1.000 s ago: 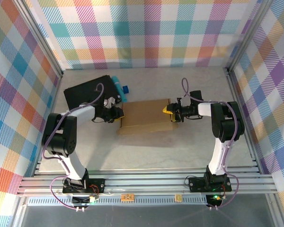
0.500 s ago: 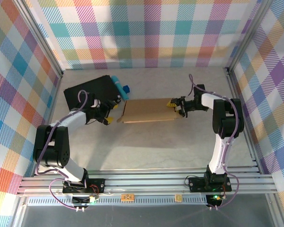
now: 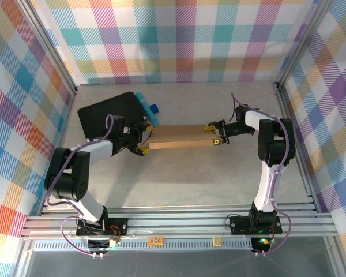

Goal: Fold the paper box

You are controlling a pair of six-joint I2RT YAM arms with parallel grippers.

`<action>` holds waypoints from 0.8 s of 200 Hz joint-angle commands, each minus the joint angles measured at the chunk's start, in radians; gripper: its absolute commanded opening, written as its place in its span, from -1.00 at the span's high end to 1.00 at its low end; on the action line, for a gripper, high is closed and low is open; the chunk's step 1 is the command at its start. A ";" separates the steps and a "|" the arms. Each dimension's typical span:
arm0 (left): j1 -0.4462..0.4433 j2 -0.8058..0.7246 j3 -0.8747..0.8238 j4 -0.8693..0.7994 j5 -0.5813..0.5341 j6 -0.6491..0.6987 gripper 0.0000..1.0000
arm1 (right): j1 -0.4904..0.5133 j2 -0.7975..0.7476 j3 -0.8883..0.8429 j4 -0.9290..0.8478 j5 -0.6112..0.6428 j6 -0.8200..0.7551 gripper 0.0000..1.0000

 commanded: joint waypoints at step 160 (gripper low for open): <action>-0.112 -0.049 -0.051 0.106 -0.065 -0.477 0.59 | -0.018 0.029 0.084 -0.117 -0.004 -0.076 0.03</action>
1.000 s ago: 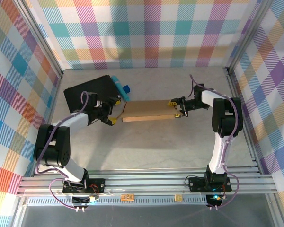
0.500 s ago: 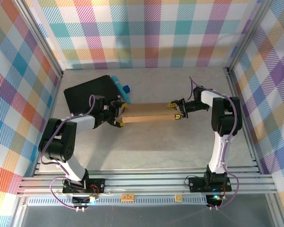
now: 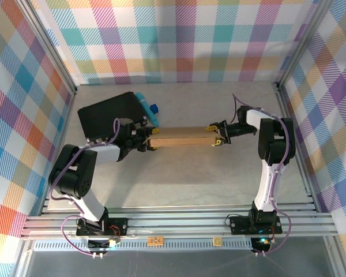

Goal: Fold the paper box

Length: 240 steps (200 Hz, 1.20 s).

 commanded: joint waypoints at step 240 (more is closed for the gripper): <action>0.160 -0.054 0.357 -1.239 0.022 -0.074 1.00 | 0.251 -0.836 -0.312 0.402 0.770 -1.031 0.15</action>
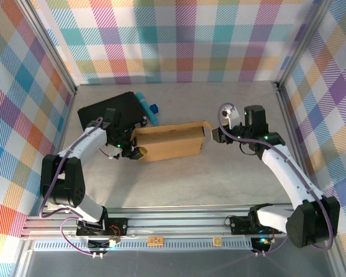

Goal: Fold the paper box

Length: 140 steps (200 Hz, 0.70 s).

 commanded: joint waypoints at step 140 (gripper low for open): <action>0.031 0.079 0.056 -0.130 -0.045 0.072 1.00 | 0.121 0.289 0.308 -0.259 0.135 -0.224 0.77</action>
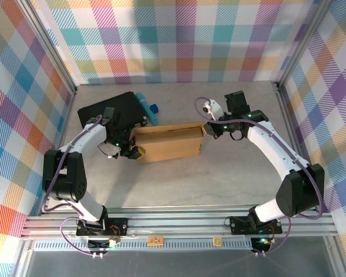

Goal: Fold the paper box

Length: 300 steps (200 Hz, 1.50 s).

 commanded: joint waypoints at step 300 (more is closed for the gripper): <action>0.008 0.054 0.013 -0.053 -0.072 0.022 1.00 | 0.054 0.083 0.170 -0.172 0.095 0.122 0.89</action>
